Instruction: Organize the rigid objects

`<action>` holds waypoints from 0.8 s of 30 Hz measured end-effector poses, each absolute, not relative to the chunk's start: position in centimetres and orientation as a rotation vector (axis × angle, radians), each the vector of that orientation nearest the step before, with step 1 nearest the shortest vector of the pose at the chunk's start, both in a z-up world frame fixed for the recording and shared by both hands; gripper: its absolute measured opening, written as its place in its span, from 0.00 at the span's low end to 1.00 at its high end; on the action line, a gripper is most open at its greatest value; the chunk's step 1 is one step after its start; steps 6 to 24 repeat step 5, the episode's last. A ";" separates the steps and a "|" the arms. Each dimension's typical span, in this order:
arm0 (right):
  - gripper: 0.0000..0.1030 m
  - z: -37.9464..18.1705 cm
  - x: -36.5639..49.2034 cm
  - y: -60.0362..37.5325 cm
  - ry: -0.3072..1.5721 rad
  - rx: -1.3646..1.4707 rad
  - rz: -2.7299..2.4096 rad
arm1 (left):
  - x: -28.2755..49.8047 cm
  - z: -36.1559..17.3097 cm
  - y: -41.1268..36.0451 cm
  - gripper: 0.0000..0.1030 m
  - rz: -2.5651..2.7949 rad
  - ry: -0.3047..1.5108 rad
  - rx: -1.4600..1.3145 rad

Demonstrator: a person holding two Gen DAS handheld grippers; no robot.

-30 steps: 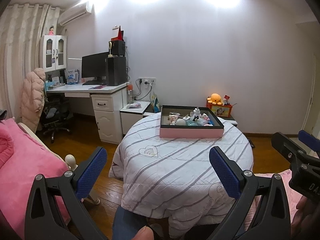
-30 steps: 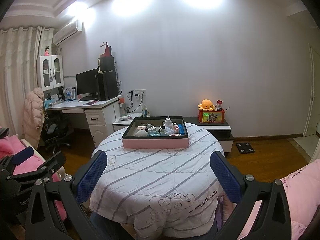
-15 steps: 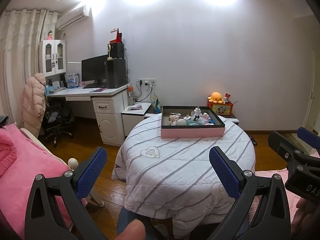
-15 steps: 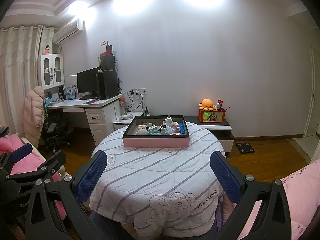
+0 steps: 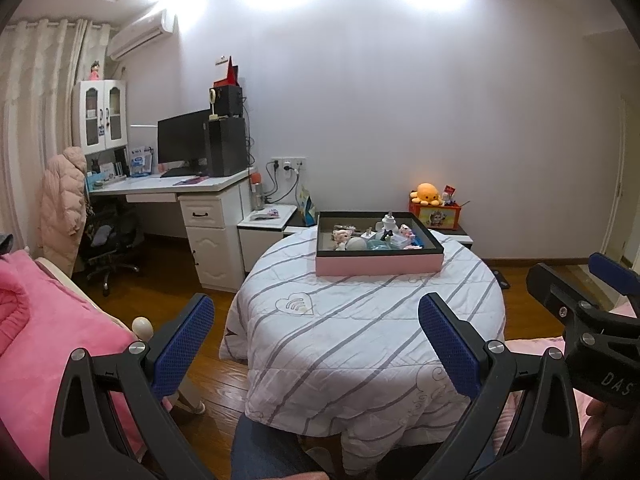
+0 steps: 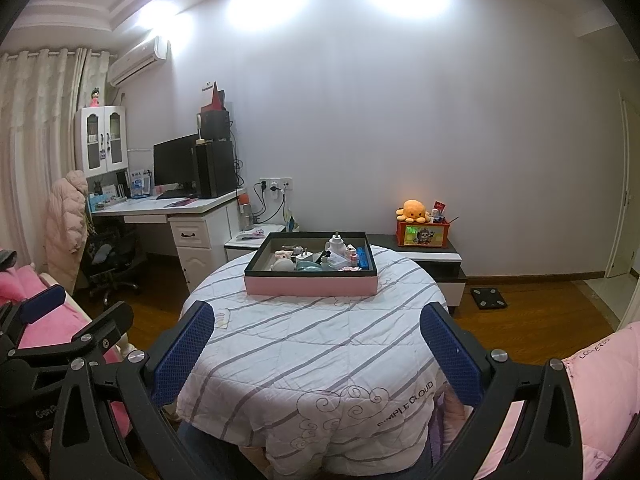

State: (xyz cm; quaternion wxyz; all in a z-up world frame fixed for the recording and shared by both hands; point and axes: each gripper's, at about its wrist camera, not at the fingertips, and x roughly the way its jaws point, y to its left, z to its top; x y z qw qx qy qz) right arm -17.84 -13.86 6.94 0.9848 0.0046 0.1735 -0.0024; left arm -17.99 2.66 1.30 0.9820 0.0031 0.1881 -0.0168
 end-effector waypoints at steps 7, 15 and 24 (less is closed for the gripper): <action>1.00 7.0 -17.8 -13.9 0.342 0.009 -0.008 | -18.1 1.4 2.7 1.00 -0.039 0.371 0.000; 1.00 7.0 -17.8 -13.9 0.342 0.009 -0.008 | -18.1 1.4 2.7 1.00 -0.039 0.371 0.000; 1.00 7.0 -17.8 -13.9 0.342 0.009 -0.008 | -18.1 1.4 2.7 1.00 -0.039 0.371 0.000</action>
